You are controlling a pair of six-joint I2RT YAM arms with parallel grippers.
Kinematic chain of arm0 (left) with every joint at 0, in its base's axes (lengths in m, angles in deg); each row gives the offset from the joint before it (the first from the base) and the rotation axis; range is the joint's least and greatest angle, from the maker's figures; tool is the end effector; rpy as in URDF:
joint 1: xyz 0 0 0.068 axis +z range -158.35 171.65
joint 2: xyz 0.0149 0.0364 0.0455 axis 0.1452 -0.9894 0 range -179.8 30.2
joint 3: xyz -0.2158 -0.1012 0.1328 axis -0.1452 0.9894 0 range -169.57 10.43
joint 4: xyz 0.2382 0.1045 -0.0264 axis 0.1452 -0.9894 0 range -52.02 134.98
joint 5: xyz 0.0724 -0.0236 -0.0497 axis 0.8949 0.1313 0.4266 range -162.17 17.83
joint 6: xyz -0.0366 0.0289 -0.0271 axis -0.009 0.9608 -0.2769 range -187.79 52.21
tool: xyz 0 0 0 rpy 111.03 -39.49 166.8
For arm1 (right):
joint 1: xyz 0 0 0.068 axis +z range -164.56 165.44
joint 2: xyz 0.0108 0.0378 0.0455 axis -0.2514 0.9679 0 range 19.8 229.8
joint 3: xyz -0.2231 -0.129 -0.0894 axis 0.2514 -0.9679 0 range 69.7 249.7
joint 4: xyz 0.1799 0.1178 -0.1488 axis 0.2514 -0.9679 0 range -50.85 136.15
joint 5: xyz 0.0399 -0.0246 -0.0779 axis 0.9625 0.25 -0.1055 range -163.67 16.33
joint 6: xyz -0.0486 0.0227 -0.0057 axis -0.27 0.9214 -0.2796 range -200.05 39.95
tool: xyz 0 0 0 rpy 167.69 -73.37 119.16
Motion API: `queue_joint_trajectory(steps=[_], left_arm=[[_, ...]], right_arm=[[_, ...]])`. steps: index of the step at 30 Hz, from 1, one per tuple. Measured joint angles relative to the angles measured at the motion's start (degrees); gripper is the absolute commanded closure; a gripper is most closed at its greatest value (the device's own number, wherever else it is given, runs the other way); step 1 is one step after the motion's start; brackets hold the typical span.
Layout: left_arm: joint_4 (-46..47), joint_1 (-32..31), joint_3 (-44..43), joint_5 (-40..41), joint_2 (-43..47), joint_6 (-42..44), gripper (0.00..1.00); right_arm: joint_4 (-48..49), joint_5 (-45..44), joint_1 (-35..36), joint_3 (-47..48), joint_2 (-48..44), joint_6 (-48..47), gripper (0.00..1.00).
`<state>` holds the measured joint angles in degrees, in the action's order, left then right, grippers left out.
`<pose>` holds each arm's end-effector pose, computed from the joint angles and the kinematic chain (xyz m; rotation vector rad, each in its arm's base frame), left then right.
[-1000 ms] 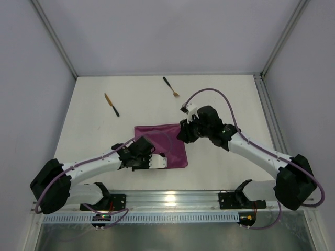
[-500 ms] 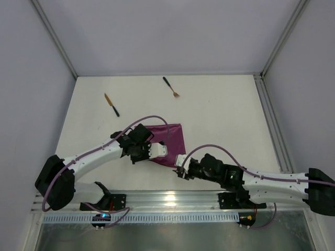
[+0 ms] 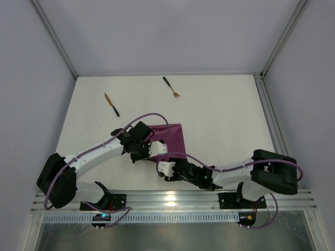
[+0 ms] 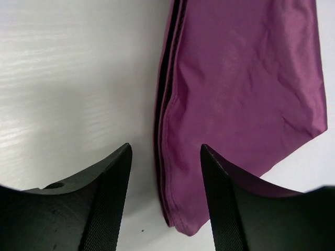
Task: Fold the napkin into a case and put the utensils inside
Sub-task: Fold the lower triangle-folded napkin at the center of the board.
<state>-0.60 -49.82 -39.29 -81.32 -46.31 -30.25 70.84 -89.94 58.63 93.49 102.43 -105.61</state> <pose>0.1740 -0.1613 0.2093 1.8276 2.1611 -0.2414 0.0829 0.2401 0.1358 -1.5181 1.5158 0.1780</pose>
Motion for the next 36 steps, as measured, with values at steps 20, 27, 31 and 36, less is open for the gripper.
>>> queue_joint_trajectory(steps=[20,27,31,36], left_arm=[[-1.6,4.1,-0.9,-5.6,-0.4,0.7,1.00],[-3.1,7.8,-0.9,-9.8,-0.4,2.6,0.65],[-6.1,9.5,-0.9,-12.7,-0.3,4.2,0.46],[-6.6,13.3,-0.8,-15.5,1.0,3.7,0.35]], right_arm=[[0.2,-5.9,-0.3,8.0,11.1,0.1,0.95],[-10.8,5.7,-3.7,11.6,6.9,3.6,0.96],[-16.7,17.3,-7.9,13.9,5.6,5.7,0.96],[-22.5,31.9,-14.5,16.9,6.1,6.0,0.96]])
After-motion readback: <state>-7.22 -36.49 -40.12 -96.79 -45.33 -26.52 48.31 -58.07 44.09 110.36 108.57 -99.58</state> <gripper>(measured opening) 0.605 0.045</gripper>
